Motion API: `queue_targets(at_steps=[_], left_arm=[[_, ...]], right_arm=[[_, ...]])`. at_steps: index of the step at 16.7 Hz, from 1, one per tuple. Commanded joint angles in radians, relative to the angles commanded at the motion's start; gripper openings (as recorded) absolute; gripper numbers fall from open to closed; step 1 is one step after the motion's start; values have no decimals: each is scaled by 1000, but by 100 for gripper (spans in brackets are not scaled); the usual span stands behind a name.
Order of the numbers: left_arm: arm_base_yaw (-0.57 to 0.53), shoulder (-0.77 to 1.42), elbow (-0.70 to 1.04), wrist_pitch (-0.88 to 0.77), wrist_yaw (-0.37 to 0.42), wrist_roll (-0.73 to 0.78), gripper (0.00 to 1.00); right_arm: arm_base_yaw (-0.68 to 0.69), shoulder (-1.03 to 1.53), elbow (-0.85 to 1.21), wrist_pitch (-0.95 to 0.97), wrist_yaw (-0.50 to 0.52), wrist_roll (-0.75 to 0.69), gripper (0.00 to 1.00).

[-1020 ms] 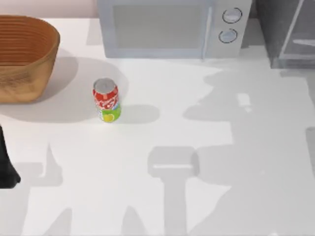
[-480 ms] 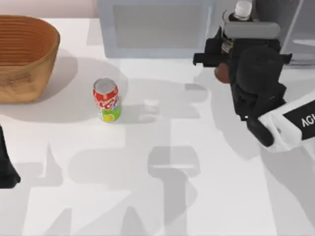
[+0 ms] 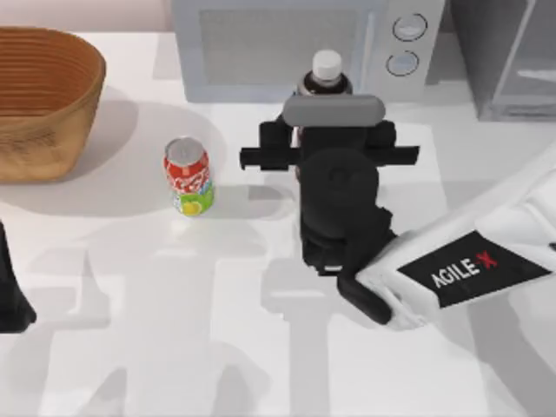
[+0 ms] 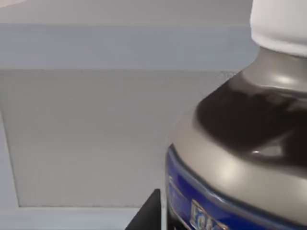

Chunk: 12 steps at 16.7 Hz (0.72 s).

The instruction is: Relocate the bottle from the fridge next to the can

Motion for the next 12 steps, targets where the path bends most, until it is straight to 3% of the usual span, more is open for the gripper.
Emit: queue_targets(at_steps=[10, 12], left_arm=[[0, 0, 0, 0, 0, 0, 100], [0, 0, 0, 0, 0, 0, 100]], right_arm=[[0, 0, 0, 0, 0, 0, 0], [0, 0, 0, 0, 0, 0, 15]])
